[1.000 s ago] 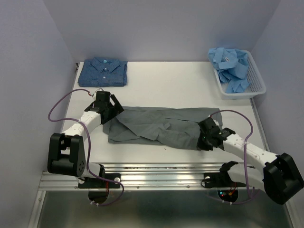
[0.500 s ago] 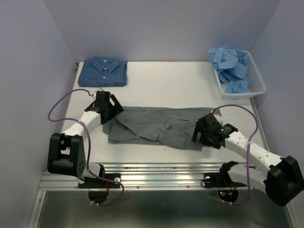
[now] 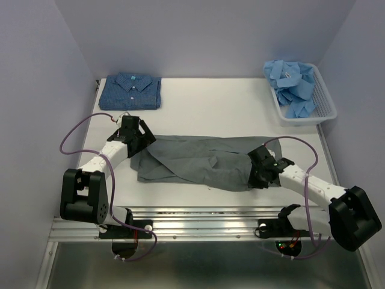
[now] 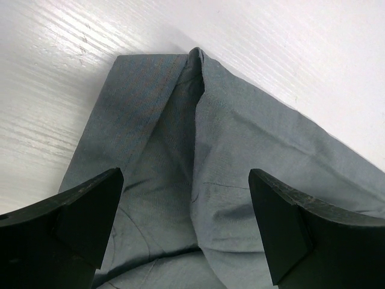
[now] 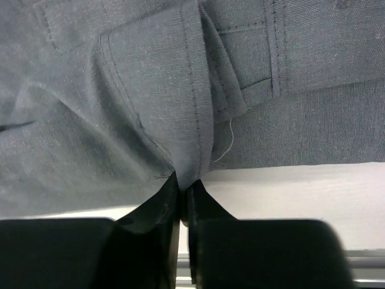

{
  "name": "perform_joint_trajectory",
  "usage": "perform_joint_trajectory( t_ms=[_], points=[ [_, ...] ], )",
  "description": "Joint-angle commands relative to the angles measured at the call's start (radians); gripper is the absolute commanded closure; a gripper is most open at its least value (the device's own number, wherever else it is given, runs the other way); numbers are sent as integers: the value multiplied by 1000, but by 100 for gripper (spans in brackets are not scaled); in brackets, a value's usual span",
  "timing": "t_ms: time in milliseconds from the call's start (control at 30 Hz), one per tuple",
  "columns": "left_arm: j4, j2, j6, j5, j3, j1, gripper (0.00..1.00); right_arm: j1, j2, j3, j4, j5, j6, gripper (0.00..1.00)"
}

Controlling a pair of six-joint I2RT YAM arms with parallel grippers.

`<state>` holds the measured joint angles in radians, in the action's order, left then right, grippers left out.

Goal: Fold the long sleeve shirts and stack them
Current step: Fold the shirt

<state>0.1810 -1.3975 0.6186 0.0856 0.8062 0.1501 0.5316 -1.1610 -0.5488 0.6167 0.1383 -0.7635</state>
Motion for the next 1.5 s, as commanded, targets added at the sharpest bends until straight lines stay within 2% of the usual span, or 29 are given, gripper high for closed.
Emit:
perform_joint_trajectory(
  t_ms=[0,33,133,367,567,600,633,800,833,1067,1133,1233,1333,1467],
  points=[
    [8,26,0,23,16,-4,1,15,23,3,-48,-3,-8,96],
    [6,32,0,23,11,-3,1,15,35,-3,-46,0,-8,99],
    [6,52,1,28,1,-4,1,15,70,-33,-26,-14,-3,99],
    [-9,55,0,17,-4,-4,1,15,104,-236,196,-65,23,99],
    [-52,37,0,-7,-18,-3,1,5,86,-477,224,-131,44,99],
    [-54,32,0,-6,-18,-3,1,5,78,-477,224,-131,55,99],
    [-52,29,-3,-4,-15,-4,1,5,70,-561,227,-131,67,99],
    [-78,9,-23,-3,-10,-3,2,-4,50,-778,307,-80,138,99],
    [-83,6,-23,0,-13,-3,2,-4,53,-795,314,-107,136,99],
    [-101,-34,-22,-3,-4,-4,2,-4,104,-835,296,-662,118,99],
    [-101,-47,-37,-4,10,-4,2,-4,113,-846,305,-751,106,99],
    [-98,-75,-52,-3,36,-4,2,-4,124,-847,302,-818,32,98],
    [-97,-98,-59,-4,50,-3,2,-4,144,-833,230,-904,-54,98],
    [-104,-120,-57,-7,47,-4,2,-4,167,-809,128,-919,-99,96]
  ],
)
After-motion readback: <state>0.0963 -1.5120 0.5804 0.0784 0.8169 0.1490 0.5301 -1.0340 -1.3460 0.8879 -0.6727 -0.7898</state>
